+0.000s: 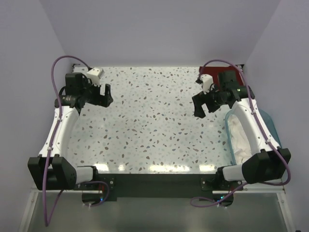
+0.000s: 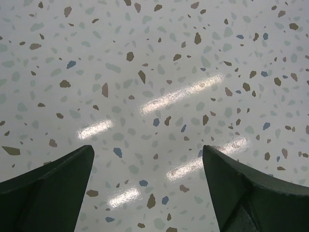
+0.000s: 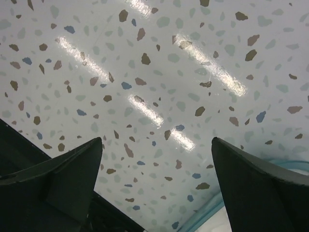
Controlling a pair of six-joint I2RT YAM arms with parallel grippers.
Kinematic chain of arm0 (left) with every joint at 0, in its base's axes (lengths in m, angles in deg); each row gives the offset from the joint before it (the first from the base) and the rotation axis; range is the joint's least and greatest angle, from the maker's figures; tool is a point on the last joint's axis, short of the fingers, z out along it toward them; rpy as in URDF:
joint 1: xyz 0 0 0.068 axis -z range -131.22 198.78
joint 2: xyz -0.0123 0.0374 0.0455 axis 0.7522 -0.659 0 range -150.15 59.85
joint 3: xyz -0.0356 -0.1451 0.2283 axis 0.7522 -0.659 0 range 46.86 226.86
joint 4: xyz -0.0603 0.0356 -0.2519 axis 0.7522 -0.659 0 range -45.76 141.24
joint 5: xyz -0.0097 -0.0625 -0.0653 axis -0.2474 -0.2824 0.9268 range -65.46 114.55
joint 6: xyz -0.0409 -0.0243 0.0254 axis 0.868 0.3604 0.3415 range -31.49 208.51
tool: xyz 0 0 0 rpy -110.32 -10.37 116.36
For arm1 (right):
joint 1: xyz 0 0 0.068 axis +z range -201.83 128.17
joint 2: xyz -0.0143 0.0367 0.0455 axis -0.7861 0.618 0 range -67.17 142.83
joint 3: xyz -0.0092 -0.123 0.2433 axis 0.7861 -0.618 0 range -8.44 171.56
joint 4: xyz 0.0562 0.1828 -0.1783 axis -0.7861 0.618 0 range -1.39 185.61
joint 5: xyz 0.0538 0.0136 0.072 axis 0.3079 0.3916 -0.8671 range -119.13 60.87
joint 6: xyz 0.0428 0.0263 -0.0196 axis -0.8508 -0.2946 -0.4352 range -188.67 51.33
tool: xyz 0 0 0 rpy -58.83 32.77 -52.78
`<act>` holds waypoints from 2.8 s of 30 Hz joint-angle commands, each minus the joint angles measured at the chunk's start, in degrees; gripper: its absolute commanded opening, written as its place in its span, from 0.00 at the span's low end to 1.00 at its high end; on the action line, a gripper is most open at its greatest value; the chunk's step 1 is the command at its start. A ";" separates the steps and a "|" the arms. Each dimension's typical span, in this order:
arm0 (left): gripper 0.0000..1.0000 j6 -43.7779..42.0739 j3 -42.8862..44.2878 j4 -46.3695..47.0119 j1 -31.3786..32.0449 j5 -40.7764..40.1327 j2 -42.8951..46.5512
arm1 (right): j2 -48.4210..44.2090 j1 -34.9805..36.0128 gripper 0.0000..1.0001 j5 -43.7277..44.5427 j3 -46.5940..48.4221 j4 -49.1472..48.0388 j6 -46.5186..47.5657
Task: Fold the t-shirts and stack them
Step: Grab the tshirt from the pile, then move the tshirt to the center of the board, then flatten the tshirt out
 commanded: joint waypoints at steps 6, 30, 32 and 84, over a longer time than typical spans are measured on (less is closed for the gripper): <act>1.00 -2.42 3.51 0.27 0.07 3.11 -0.22 | 2.66 -17.12 0.99 -1.25 10.81 22.60 18.37; 1.00 -7.52 12.21 -5.44 0.07 10.67 -10.42 | 17.69 -42.99 0.99 21.87 -17.90 -3.99 27.71; 1.00 -7.43 11.77 -5.18 -0.02 10.84 -10.24 | 18.31 -43.16 0.99 22.84 -19.41 -5.75 27.89; 0.96 -21.85 -1.68 -9.06 4.87 6.47 -11.45 | 24.61 11.59 0.91 6.14 5.36 -6.28 2.41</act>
